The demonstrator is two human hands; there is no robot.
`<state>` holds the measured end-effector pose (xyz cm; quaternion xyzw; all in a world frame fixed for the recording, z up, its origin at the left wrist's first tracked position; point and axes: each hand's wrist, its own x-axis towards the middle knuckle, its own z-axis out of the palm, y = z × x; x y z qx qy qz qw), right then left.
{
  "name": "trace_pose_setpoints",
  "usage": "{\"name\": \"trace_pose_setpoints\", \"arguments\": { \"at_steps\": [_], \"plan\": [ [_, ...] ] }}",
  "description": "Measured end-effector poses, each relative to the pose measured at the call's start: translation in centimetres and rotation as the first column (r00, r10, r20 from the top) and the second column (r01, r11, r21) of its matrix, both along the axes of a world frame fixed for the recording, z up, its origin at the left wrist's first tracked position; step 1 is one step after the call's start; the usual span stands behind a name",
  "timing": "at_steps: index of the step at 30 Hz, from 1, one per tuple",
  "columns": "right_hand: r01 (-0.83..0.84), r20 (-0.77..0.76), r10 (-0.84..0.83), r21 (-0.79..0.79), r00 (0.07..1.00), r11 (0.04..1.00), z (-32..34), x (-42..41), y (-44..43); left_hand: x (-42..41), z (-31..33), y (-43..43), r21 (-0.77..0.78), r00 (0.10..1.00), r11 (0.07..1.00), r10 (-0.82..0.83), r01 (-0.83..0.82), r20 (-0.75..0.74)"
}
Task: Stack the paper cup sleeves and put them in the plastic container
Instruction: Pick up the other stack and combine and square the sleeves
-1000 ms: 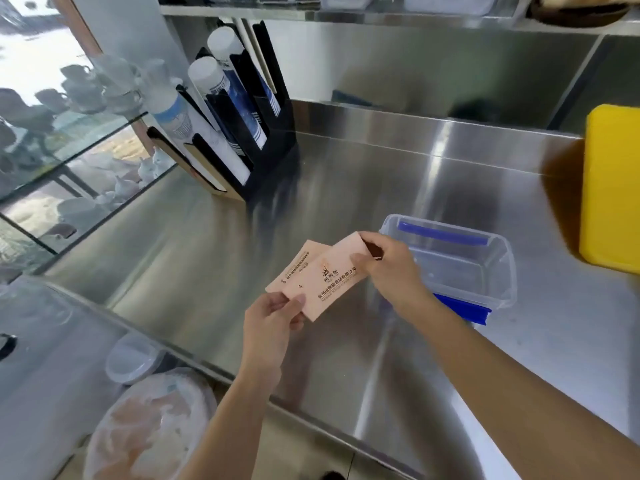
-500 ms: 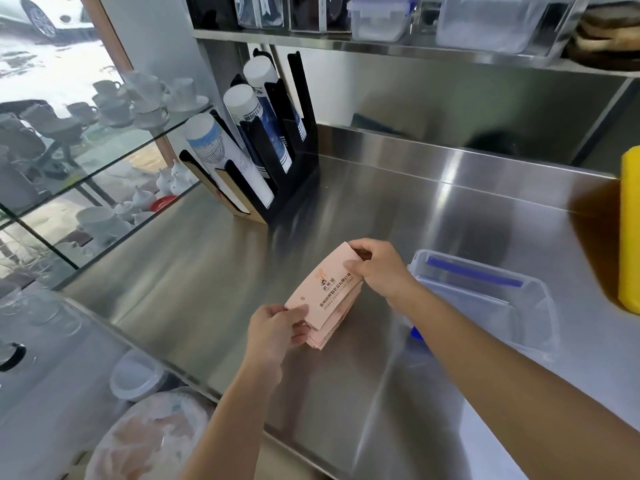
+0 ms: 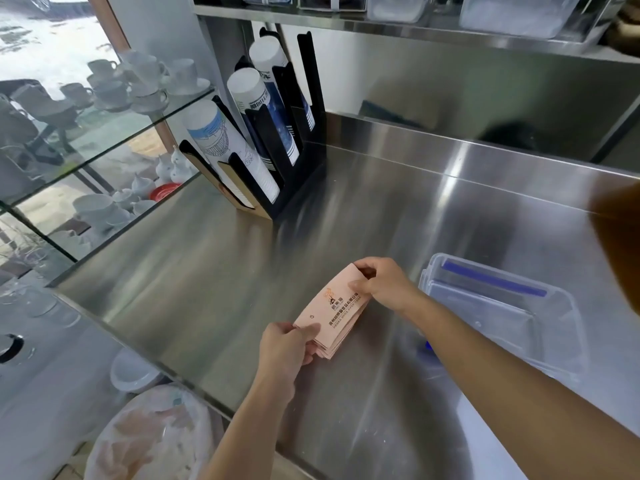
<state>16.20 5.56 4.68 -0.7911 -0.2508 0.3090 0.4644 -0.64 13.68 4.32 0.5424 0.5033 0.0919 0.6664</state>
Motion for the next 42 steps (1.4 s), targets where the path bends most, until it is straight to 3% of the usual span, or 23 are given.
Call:
{"name": "trace_pose_setpoints", "arguments": {
  "at_steps": [3, 5, 8, 13, 18, 22, 26, 29, 33, 39, 42],
  "plan": [
    [0.038, -0.114, -0.026, 0.106, 0.993, 0.994, 0.6, 0.4, 0.1, 0.1, 0.7, 0.4, 0.025, 0.993, 0.997, 0.073, -0.075, 0.093],
    [0.041, -0.202, -0.011, 0.148, 0.979, 0.988, 1.2, 0.8, -0.1, 0.5, 1.6, 1.0, -0.060, 0.972, 0.989, 0.147, -0.138, 0.185],
    [-0.085, -0.259, 0.113, 0.117, 0.959, 0.989, 2.3, 1.1, -0.5, 1.3, 3.1, 2.3, -0.146, 0.940, 0.979, 0.178, -0.141, 0.290],
    [-0.309, -0.218, 0.296, -0.029, 0.930, 0.951, 3.6, 1.0, -1.1, 3.6, 4.8, 3.8, 0.075, 0.928, 0.981, 0.144, -0.180, 0.345],
    [-0.236, -0.208, 0.245, 0.068, 0.947, 0.969, 4.6, 0.5, -1.2, 5.5, 6.1, 4.1, 0.267, 0.932, 0.963, -0.120, 0.026, 0.342],
    [-0.153, -0.334, 0.186, 0.121, 0.924, 0.981, 4.4, 0.0, -1.7, 6.6, 6.3, 4.3, 0.334, 0.928, 0.935, -0.226, 0.121, 0.296],
    [0.070, -0.505, 0.063, 0.240, 0.861, 0.968, 2.9, -1.3, -2.2, 6.7, 4.9, 5.1, 0.232, 0.978, 0.971, -0.102, 0.058, 0.182],
    [0.205, -0.583, -0.072, 0.165, 0.809, 0.965, 1.6, -2.7, -2.7, 6.1, 3.3, 5.7, 0.243, 0.985, 0.956, -0.170, 0.163, 0.009],
    [0.289, -0.632, -0.166, 0.096, 0.757, 0.953, 0.3, -5.1, -3.1, 6.0, 1.5, 5.1, 0.208, 0.925, 0.913, -0.302, 0.350, -0.231],
    [0.327, -0.662, -0.222, 0.037, 0.716, 0.944, -0.4, -7.2, -2.7, 6.3, 0.7, 3.8, 0.147, 0.811, 0.811, -0.516, 0.566, -0.276],
    [0.288, -0.598, -0.259, -0.048, 0.758, 0.956, -0.5, -7.5, -2.6, 6.7, 0.0, 3.7, 0.180, 0.764, 0.760, -0.545, 0.624, -0.346]
  ]
}}
